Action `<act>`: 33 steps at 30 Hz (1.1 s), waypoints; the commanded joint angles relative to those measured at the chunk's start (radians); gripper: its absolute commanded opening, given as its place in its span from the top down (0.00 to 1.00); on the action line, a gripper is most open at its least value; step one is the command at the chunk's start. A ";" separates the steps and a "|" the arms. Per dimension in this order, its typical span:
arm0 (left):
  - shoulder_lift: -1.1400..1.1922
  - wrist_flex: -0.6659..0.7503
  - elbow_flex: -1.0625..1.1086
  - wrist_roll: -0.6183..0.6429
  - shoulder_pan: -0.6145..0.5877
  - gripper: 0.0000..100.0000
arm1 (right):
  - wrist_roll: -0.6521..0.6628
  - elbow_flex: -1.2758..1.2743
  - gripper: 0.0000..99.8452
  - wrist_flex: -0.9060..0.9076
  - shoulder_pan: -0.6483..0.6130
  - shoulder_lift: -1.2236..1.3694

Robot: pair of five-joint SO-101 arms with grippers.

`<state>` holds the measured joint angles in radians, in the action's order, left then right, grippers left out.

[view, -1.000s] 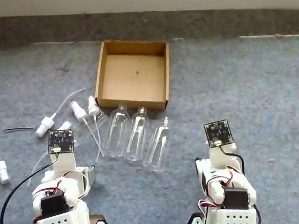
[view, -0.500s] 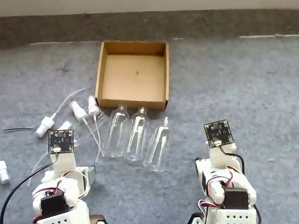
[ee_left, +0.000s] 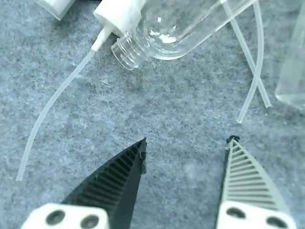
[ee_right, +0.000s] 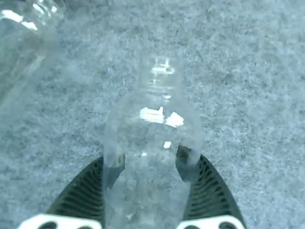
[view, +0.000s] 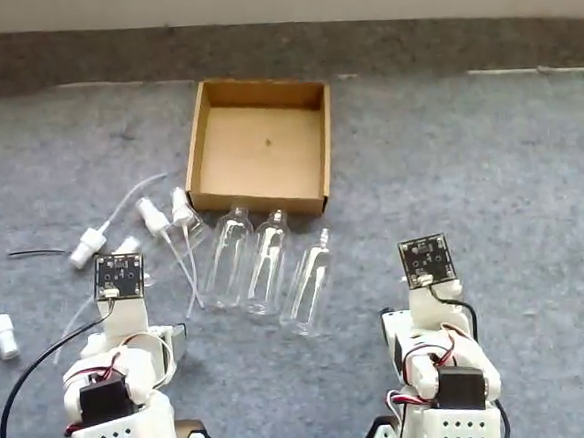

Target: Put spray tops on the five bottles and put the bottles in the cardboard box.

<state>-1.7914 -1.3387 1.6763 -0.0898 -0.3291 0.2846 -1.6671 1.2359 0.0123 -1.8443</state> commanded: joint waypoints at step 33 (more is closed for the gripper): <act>-0.005 -0.003 0.021 0.005 0.067 0.75 | 0.006 0.223 0.99 -0.202 0.056 0.012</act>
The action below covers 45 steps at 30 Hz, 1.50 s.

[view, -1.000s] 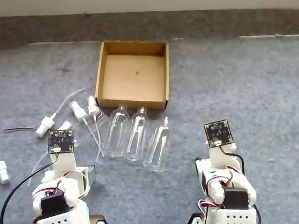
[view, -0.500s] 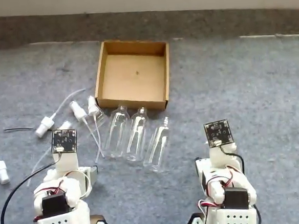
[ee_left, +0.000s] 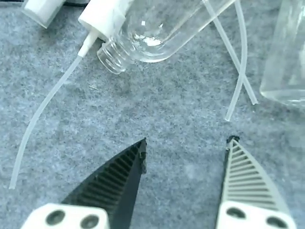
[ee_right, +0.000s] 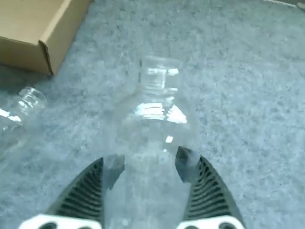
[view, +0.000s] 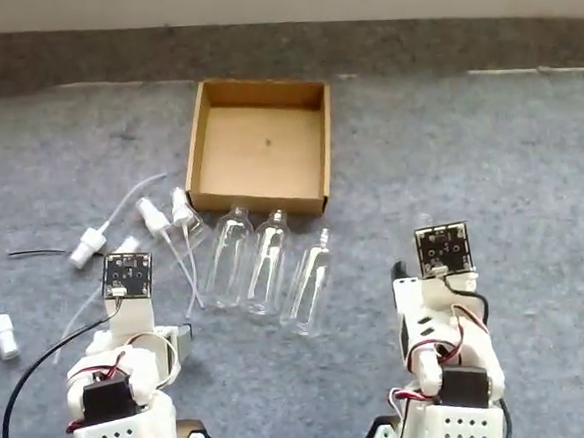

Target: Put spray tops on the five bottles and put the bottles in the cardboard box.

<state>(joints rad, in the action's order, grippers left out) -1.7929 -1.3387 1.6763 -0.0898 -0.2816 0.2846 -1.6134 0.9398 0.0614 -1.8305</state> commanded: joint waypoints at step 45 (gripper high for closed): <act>-0.004 -0.005 0.021 0.005 0.019 0.75 | -0.410 1.297 0.83 0.162 -0.234 1.784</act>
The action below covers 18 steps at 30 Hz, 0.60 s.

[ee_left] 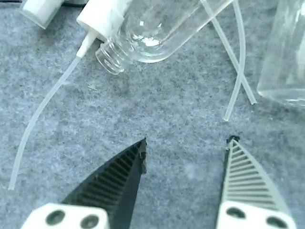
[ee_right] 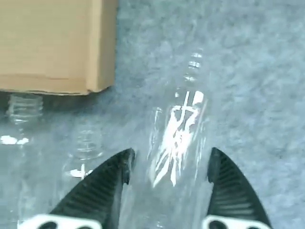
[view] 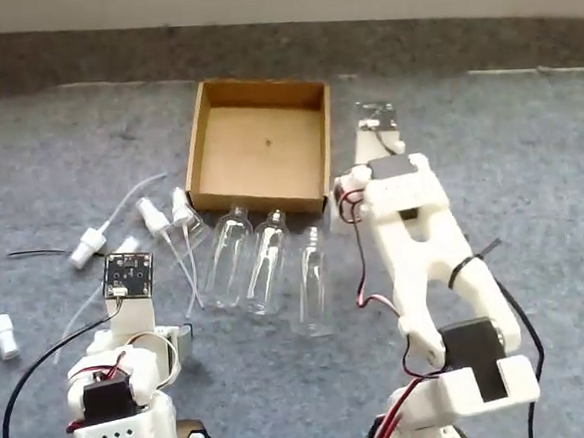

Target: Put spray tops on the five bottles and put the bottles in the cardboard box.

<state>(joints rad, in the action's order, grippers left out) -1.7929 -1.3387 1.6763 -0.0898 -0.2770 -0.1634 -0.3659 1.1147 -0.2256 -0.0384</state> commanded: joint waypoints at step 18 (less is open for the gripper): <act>-0.004 -0.005 0.021 0.005 0.015 0.75 | 0.250 -0.050 0.66 0.090 0.093 0.067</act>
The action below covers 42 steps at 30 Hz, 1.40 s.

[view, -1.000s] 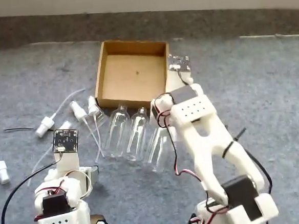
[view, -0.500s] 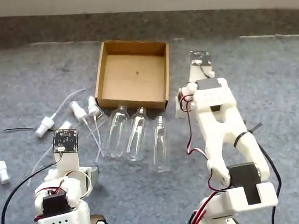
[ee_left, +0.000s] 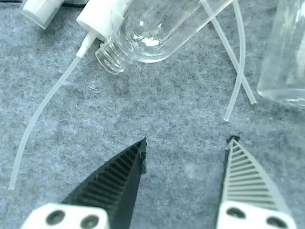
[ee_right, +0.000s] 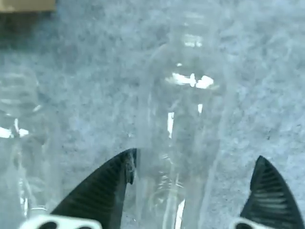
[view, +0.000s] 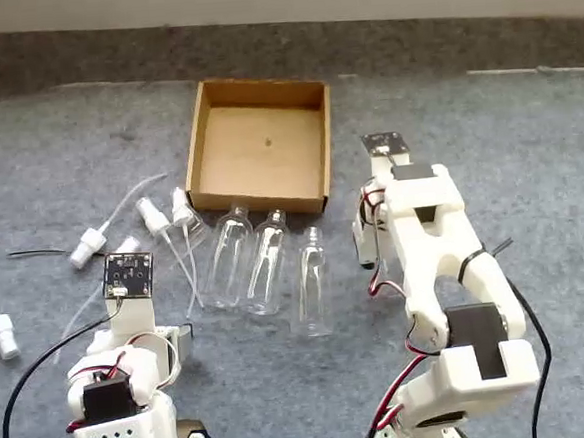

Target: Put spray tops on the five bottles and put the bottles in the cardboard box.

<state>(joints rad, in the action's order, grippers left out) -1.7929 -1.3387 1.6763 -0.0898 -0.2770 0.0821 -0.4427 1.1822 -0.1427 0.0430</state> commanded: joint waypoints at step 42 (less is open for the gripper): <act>-0.004 -0.002 0.021 0.005 0.015 0.75 | -0.068 0.529 0.85 0.045 -0.051 0.390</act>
<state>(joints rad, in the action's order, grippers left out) -1.7929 -1.3387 1.6763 -0.0898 -0.2770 0.0269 0.0207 1.2313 -0.2056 0.4450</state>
